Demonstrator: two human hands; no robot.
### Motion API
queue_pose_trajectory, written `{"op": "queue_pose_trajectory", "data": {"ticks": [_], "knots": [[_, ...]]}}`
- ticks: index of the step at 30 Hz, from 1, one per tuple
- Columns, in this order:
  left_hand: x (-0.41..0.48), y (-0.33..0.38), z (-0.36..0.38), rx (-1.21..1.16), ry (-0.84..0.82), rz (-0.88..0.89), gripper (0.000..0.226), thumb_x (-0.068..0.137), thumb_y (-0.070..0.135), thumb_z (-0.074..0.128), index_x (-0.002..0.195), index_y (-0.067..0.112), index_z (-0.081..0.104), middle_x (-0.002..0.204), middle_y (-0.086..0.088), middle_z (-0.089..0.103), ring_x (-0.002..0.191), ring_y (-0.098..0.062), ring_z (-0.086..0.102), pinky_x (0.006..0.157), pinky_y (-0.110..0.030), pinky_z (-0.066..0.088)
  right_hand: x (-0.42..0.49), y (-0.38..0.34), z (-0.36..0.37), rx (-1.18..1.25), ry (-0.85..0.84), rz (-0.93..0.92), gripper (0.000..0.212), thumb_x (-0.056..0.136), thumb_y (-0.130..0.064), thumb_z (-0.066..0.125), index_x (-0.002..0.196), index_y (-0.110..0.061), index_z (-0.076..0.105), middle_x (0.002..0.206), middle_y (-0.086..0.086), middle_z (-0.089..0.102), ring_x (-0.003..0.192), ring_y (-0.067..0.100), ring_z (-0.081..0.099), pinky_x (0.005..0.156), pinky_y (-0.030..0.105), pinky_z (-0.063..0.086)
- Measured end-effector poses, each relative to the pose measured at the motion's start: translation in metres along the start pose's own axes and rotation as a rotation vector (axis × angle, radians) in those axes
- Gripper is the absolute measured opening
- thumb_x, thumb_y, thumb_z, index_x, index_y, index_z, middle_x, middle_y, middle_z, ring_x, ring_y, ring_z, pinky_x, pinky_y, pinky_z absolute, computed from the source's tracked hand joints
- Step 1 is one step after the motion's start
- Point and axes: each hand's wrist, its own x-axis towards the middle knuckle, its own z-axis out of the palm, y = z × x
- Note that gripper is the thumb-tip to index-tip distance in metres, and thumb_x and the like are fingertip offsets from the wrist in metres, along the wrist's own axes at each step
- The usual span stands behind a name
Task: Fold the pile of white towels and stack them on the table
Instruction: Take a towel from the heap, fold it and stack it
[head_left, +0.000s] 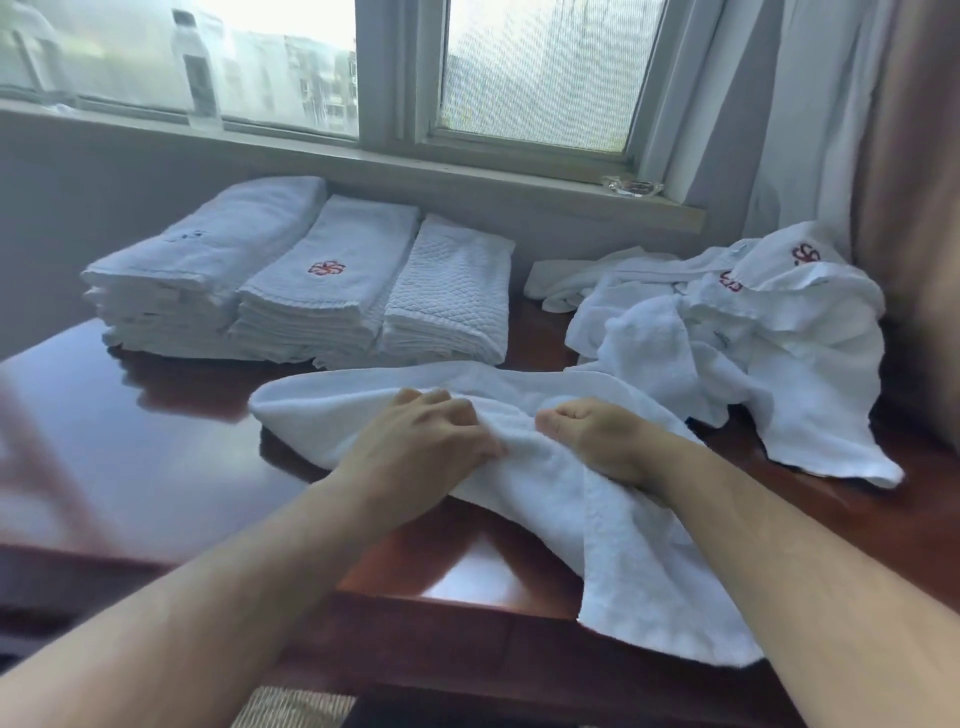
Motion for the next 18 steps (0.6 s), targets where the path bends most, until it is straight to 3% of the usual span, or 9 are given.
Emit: {"op": "queue_pose_trajectory", "data": {"ticks": [3,5,7,9,11,14,18], "knots": [[0.003,-0.004,0.006,-0.066,-0.051,-0.013,0.013,0.094,0.025,0.067,0.101,0.032,0.075,0.096,0.007,0.069,0.088,-0.023,0.066,0.076,-0.038,0.051,0.002,0.010,0.006,0.035,0.063,-0.002,0.034,0.107,-0.029,0.046,0.082,-0.010,0.058,0.056,-0.004,0.054,0.052,0.010,0.047,0.055,0.022,0.041],[-0.002,-0.008,0.012,-0.151,-0.143,-0.115,0.021,0.096,0.031,0.061,0.115,0.035,0.067,0.115,0.008,0.064,0.105,-0.021,0.063,0.087,-0.039,0.050,0.002,0.016,0.003,-0.055,0.082,-0.015,0.016,0.103,-0.018,0.048,0.096,-0.018,0.063,0.070,-0.004,0.059,0.065,0.012,0.052,0.065,0.024,0.043],[-0.009,-0.011,0.016,-0.172,-0.268,-0.214,0.043,0.091,0.053,0.053,0.134,0.045,0.048,0.138,0.016,0.045,0.128,-0.012,0.047,0.102,-0.038,0.043,0.001,0.021,-0.001,-0.101,0.066,0.003,0.017,0.099,-0.021,0.051,0.110,-0.028,0.062,0.085,-0.006,0.057,0.078,0.012,0.054,0.072,0.025,0.041],[-0.011,-0.009,0.017,-0.125,-0.362,-0.237,0.057,0.085,0.070,0.044,0.139,0.050,0.041,0.145,0.024,0.036,0.135,-0.005,0.036,0.105,-0.039,0.039,0.000,0.024,0.000,-0.148,0.050,0.002,0.024,0.098,-0.030,0.054,0.122,-0.033,0.056,0.088,-0.010,0.050,0.078,0.008,0.051,0.070,0.023,0.038],[-0.005,-0.008,0.015,-0.111,-0.367,-0.258,0.053,0.084,0.071,0.042,0.129,0.046,0.055,0.138,0.023,0.046,0.130,-0.006,0.044,0.098,-0.038,0.039,-0.002,0.027,0.002,-0.235,0.043,-0.034,0.032,0.098,-0.031,0.056,0.129,-0.034,0.050,0.087,-0.012,0.045,0.073,0.003,0.045,0.065,0.019,0.034],[0.007,-0.008,0.008,-0.097,-0.348,-0.205,0.028,0.093,0.054,0.055,0.108,0.034,0.069,0.119,0.015,0.061,0.116,-0.013,0.054,0.095,-0.036,0.041,-0.006,0.031,0.002,-0.310,0.041,-0.068,0.047,0.095,-0.011,0.054,0.133,-0.037,0.045,0.093,-0.014,0.041,0.076,-0.001,0.042,0.065,0.014,0.032],[0.015,-0.011,-0.004,-0.130,-0.578,-0.061,0.010,0.095,0.042,0.063,0.089,0.034,0.065,0.116,0.021,0.051,0.114,-0.006,0.042,0.100,-0.031,0.033,-0.006,0.031,-0.001,-0.346,0.078,-0.050,0.054,0.093,-0.003,0.050,0.131,-0.041,0.046,0.110,-0.007,0.045,0.089,0.000,0.048,0.069,0.015,0.035]]}}
